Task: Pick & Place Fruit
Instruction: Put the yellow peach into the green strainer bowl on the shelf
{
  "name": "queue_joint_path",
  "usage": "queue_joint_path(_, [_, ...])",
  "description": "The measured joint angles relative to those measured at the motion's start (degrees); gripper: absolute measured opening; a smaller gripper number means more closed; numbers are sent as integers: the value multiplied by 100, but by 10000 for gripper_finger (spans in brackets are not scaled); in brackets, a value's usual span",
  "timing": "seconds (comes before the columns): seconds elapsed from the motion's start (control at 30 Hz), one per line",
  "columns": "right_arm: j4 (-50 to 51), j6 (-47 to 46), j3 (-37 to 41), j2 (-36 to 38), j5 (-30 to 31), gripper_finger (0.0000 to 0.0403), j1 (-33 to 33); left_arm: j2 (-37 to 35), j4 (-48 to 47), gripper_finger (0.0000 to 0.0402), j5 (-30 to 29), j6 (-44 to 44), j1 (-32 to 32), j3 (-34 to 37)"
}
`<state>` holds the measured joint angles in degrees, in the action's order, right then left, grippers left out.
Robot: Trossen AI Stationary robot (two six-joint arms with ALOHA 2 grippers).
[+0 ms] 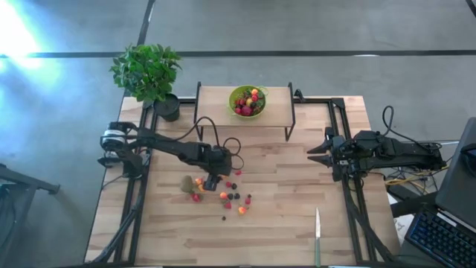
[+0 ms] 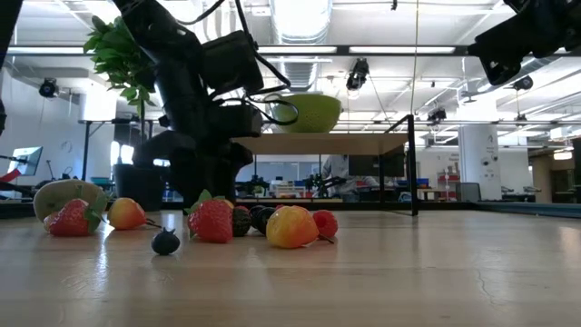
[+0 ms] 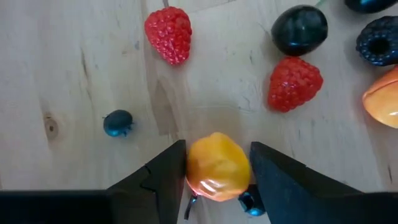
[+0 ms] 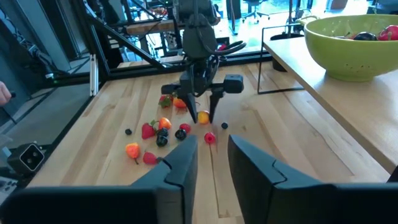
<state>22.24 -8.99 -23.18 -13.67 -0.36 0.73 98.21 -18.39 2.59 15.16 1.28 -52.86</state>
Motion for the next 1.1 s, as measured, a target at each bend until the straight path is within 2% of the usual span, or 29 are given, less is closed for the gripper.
queue_joint_path(0.33, [0, 0, 0, 0, 0, 48, 0, 4, 4, 125, 13, 2, -4, 0])
queue_joint_path(0.67, [0, 0, 0, 0, 0, 33, 0, 9, 13, 133, -7, 2, -2, 0])
queue_joint_path(0.83, [0, 0, 0, 0, 0, 38, 0, 11, -11, 127, -10, 2, -2, -12])
queue_joint_path(0.97, [0, 0, 0, 0, 0, 49, 0, -1, -511, 124, -142, -16, 5, -343])
queue_joint_path(1.1, [0, 0, 0, 1, 0, 62, 0, -198, -853, 124, -144, 6, 7, -980])
